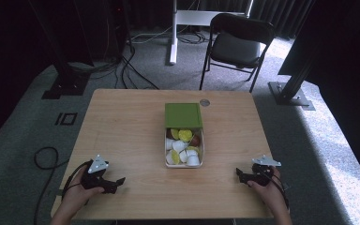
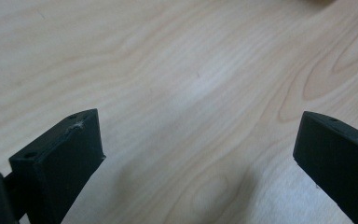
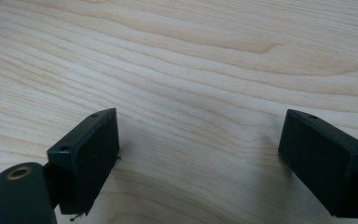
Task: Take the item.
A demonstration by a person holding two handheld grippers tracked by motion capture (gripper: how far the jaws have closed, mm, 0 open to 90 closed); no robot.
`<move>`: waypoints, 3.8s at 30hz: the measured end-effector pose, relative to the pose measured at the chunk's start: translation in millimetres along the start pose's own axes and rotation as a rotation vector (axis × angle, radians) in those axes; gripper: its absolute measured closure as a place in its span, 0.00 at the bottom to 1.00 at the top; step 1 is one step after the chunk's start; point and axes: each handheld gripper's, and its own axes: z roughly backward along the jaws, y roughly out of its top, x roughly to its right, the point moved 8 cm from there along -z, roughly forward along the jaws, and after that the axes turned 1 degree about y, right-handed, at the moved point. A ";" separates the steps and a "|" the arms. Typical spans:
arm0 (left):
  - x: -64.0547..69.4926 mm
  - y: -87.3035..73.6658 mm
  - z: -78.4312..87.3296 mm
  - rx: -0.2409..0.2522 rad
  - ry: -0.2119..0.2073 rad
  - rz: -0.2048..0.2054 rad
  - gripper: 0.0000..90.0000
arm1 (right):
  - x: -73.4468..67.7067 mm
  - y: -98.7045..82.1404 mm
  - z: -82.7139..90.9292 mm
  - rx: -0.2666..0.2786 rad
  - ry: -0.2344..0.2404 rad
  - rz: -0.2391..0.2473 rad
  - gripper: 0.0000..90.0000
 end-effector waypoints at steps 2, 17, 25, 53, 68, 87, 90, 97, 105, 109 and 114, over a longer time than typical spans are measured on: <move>0.3 6.0 2.3 0.009 -0.002 -0.006 0.03 | 0.0 0.0 0.0 0.000 0.000 0.000 0.13; 12.3 63.1 13.1 0.101 -0.012 -0.101 0.03 | 0.0 0.0 0.0 0.000 0.000 0.000 0.13; 25.5 91.1 15.5 0.119 -0.030 -0.162 0.03 | 0.0 0.0 0.0 0.000 0.000 0.000 0.13; 95.1 168.4 -7.6 0.172 -0.148 -0.357 0.03 | 0.0 0.0 0.0 0.000 0.000 0.000 0.13; 146.7 188.2 -35.6 0.167 -0.257 -0.462 0.03 | 0.0 0.0 0.0 0.000 0.000 0.000 0.13; 181.8 179.9 -80.0 0.090 -0.321 -0.511 0.03 | 0.0 0.1 0.0 0.000 0.000 -0.001 0.13; 184.5 175.4 -87.7 0.064 -0.327 -0.517 0.03 | 0.0 0.1 0.0 0.000 0.000 0.000 0.13; 184.0 171.7 -98.5 0.019 -0.307 -0.529 0.03 | 0.0 0.1 0.0 0.000 0.000 0.000 0.13; 183.9 168.9 -107.4 -0.040 -0.288 -0.520 0.20 | 0.0 0.1 0.0 0.001 0.000 -0.001 0.13; 183.3 166.0 -110.7 -0.087 -0.267 -0.555 0.31 | 0.0 0.1 0.0 0.001 0.000 -0.001 0.13; 181.3 164.6 -115.2 -0.121 -0.255 -0.540 0.43 | 0.0 0.1 0.0 0.000 0.000 0.000 0.13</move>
